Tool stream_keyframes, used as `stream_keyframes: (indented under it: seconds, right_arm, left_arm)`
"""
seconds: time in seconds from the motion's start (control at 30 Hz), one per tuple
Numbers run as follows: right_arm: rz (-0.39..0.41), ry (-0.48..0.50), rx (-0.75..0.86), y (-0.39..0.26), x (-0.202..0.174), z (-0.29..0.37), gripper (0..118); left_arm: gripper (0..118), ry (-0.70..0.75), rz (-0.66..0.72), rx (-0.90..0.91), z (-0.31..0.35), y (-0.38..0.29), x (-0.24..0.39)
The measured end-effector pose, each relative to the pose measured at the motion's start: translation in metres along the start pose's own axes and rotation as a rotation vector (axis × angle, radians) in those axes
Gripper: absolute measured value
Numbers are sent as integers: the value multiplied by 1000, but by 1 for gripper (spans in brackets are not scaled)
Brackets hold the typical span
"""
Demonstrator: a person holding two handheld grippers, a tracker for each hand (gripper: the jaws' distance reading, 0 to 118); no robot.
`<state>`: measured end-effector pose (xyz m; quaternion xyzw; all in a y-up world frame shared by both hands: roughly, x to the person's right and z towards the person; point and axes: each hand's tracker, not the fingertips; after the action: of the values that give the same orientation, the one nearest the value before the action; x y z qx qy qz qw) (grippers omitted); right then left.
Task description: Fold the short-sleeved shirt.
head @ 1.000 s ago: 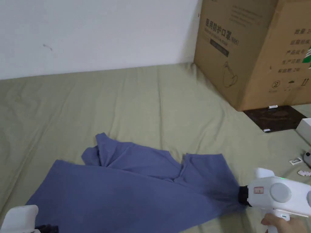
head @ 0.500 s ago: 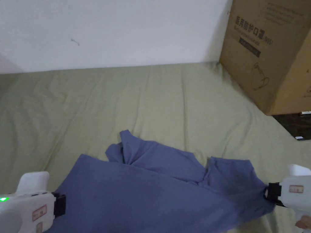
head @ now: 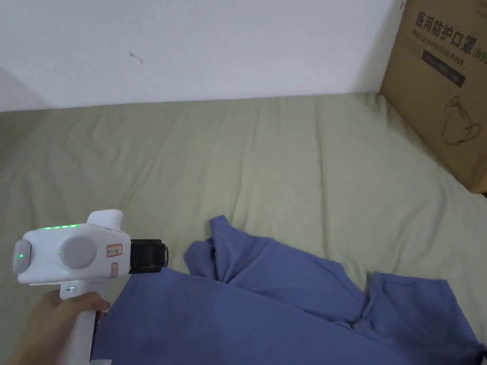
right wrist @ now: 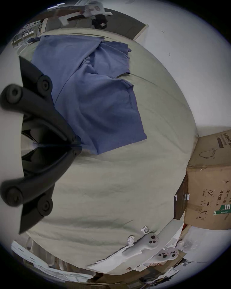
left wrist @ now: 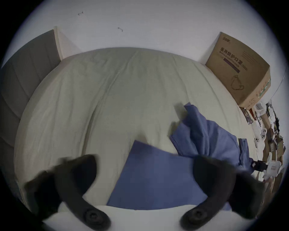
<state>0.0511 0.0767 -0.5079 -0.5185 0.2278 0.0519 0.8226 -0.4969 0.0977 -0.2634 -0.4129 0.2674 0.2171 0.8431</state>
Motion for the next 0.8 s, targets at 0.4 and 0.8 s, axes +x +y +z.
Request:
stream_keyframes:
  seconds: [0.4,0.8]
  right_arm:
    - [34,-14,-24,4,0,-13,0]
    - [24,-24,14,14,-7,8,0]
  left_arm:
    - [54,109,39,-172,-70,11,-15]
    - [0,44,-38,-44,20,20,-6]
